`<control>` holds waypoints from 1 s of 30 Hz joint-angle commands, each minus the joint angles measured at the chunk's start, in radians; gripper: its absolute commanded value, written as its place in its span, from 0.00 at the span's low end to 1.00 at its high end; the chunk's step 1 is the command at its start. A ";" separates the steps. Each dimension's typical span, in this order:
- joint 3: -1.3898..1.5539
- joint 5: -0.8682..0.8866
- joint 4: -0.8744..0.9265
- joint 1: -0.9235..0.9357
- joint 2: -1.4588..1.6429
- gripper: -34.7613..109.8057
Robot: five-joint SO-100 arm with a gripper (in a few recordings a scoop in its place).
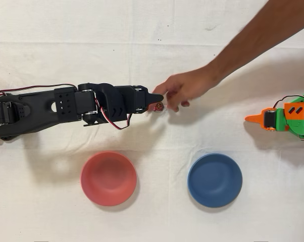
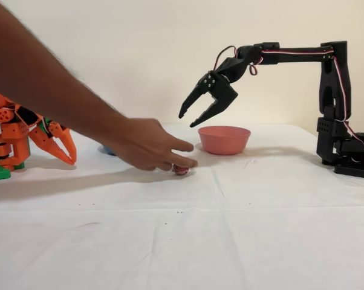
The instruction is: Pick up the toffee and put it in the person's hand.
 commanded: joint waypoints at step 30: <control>0.345 -0.011 0.089 0.020 0.436 0.31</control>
